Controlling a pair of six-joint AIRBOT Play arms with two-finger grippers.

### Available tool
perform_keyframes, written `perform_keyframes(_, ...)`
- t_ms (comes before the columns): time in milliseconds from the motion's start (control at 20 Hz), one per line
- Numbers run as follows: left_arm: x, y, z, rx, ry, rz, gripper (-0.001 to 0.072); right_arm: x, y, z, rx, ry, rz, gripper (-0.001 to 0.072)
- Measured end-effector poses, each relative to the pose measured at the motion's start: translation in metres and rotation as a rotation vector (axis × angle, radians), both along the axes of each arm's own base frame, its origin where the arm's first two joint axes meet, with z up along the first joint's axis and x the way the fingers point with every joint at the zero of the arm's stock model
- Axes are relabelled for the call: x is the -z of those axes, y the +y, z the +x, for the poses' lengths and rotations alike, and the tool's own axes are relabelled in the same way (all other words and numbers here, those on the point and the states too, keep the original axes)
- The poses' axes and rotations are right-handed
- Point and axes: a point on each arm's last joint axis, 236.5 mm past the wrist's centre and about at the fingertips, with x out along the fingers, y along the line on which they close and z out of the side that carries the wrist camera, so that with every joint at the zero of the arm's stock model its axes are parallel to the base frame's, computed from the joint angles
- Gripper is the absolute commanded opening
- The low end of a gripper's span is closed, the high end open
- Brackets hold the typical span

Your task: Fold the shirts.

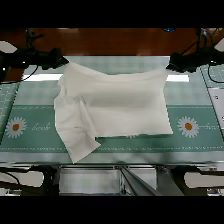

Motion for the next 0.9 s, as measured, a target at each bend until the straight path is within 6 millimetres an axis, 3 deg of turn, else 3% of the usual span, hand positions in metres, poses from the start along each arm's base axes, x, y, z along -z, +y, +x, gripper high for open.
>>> perform_keyframes(50,0.009,0.0,0.005,-0.008,0.021,-0.01,0.0161,0.011,0.001,0.009,0.021,0.017,0.023,0.0233)
perform_keyframes(100,0.017,-0.001,0.008,-0.012,0.039,-0.018,0.0458,0.022,0.003,0.017,0.041,0.032,0.05,0.0413)
perform_keyframes(150,0.022,-0.002,0.009,-0.014,0.054,-0.025,0.0507,0.031,0.004,0.022,0.065,0.05,0.072,0.0411)
perform_keyframes(300,0.032,0.006,-0.006,0.031,0.144,-0.018,0.0507,0.036,-0.012,0.03,0.152,0.094,0.129,0.0411)
perform_keyframes(450,0.043,0.056,-0.047,0.063,0.287,0.073,0.0507,0.014,-0.051,0.017,0.196,0.117,0.138,0.0408)
perform_keyframes(650,0.065,0.123,-0.133,-0.042,0.481,0.083,0.0507,-0.006,-0.108,-0.036,0.258,0.155,0.068,0.0408)
perform_keyframes(750,0.085,0.138,-0.181,-0.135,0.548,0.032,0.0507,0.003,-0.113,-0.068,0.277,0.172,0.077,0.0408)
perform_keyframes(850,0.107,0.147,-0.221,-0.246,0.585,-0.035,0.0507,0.019,-0.101,-0.1,0.281,0.167,0.129,0.0408)
perform_keyframes(900,0.113,0.142,-0.238,-0.275,0.594,-0.1,0.0507,0.027,-0.091,-0.115,0.275,0.165,0.158,0.0407)
